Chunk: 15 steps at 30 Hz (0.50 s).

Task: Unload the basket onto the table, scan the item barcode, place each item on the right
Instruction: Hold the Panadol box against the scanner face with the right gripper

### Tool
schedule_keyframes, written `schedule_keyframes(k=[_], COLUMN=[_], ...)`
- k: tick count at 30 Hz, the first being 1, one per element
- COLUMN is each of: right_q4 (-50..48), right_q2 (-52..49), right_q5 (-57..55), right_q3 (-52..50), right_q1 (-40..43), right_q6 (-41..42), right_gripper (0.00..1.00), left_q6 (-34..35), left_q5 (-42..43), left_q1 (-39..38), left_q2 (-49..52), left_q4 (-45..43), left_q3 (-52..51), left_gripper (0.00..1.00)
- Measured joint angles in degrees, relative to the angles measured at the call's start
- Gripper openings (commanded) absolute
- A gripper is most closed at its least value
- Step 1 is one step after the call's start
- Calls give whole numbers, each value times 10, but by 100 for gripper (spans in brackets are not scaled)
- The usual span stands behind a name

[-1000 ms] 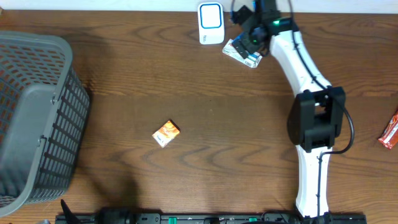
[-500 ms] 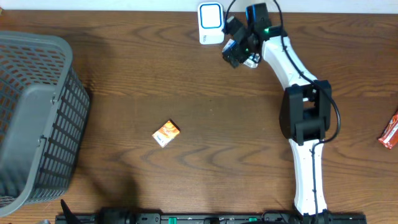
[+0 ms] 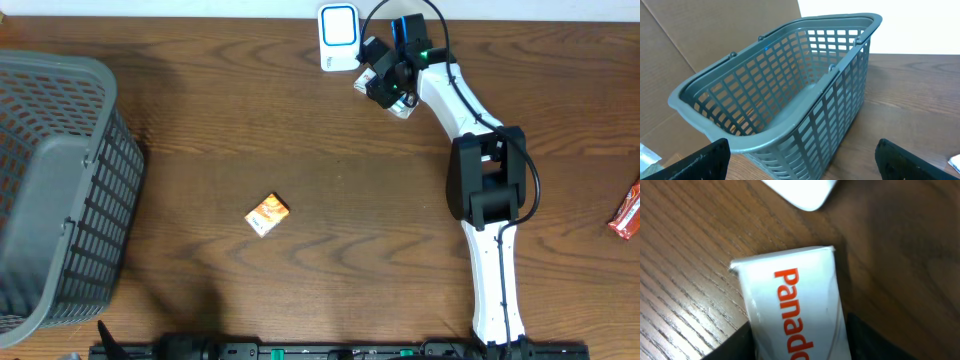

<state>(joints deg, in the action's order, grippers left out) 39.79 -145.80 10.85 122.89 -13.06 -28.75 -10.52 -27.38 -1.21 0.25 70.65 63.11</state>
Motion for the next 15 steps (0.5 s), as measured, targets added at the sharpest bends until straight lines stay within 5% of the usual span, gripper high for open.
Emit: schedule_keyframes(k=[15], right_q4=[36], right_q2=[54], right_q5=[-57], right_q3=[2], right_q1=[-51], right_q6=[-25], right_gripper=[21], left_q6=[0], left_q5=[0], left_q1=[0], left_q2=[0], left_q4=[0], left_q3=[0], left_gripper=[93])
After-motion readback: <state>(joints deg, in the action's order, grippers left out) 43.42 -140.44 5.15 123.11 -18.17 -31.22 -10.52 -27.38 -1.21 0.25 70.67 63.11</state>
